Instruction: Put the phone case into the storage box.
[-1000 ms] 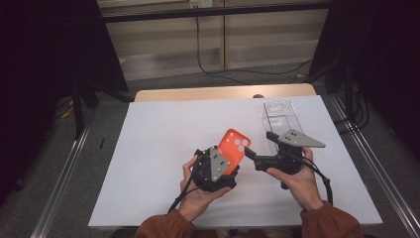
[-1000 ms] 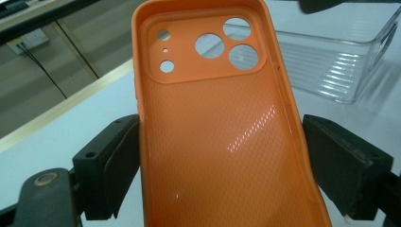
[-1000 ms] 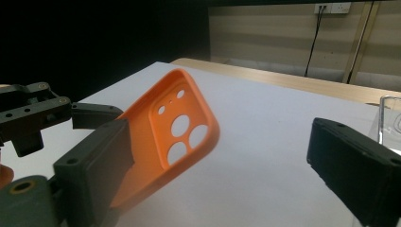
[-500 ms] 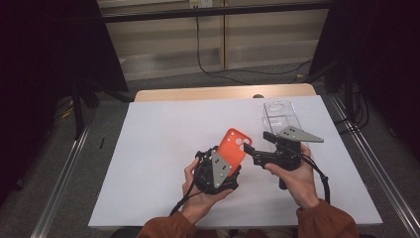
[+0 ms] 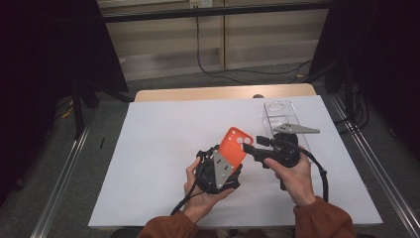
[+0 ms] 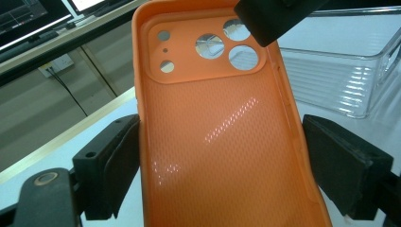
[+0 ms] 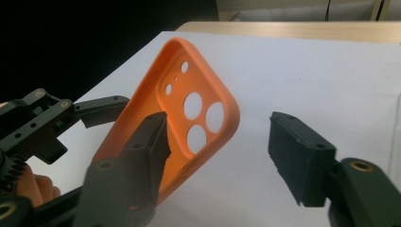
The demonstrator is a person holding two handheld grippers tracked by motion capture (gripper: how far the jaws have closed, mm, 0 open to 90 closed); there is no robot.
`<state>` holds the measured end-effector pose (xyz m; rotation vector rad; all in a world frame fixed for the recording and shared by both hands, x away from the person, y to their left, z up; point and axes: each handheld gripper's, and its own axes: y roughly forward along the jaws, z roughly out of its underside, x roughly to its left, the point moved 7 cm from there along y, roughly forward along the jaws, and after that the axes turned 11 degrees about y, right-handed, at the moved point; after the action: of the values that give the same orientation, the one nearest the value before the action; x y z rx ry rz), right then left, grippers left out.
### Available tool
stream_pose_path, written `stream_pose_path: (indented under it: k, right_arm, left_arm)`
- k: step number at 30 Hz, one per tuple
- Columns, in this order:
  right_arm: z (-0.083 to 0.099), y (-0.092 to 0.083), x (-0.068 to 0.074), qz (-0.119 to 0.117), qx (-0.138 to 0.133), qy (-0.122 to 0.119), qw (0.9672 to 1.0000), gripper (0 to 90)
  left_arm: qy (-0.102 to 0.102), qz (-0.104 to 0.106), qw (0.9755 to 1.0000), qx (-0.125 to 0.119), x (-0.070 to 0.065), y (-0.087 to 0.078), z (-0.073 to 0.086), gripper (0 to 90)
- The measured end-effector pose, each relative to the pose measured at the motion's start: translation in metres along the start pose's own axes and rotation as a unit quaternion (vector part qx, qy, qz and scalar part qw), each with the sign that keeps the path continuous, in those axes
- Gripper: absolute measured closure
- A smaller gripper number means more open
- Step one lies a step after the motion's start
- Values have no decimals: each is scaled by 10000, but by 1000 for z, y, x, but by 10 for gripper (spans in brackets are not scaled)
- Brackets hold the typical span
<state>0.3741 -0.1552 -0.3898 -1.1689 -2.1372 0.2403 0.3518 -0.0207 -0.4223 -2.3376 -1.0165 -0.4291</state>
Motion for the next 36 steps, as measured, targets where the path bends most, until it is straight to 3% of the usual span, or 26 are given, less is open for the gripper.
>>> stream_pose_path:
  k: [10, 20, 27, 36]
  right_arm:
    - [0, 1, -4, -34, 408, 561, 9976, 548]
    - [-2, 2, -3, -39, 648, 753, 9950, 691]
    - [-3, 2, -5, -53, 786, 1014, 9917, 734]
    - [0, 6, -6, -56, 960, 1240, 9876, 727]
  left_arm:
    - [36, -25, 10000, -2, -2, 1, 0, 153]
    - [109, -8, 9999, 31, -3, 2, 2, 153]
    - [138, -9, 9999, 49, -4, 3, 3, 153]
    - [182, -29, 9998, 22, -6, 4, 3, 153]
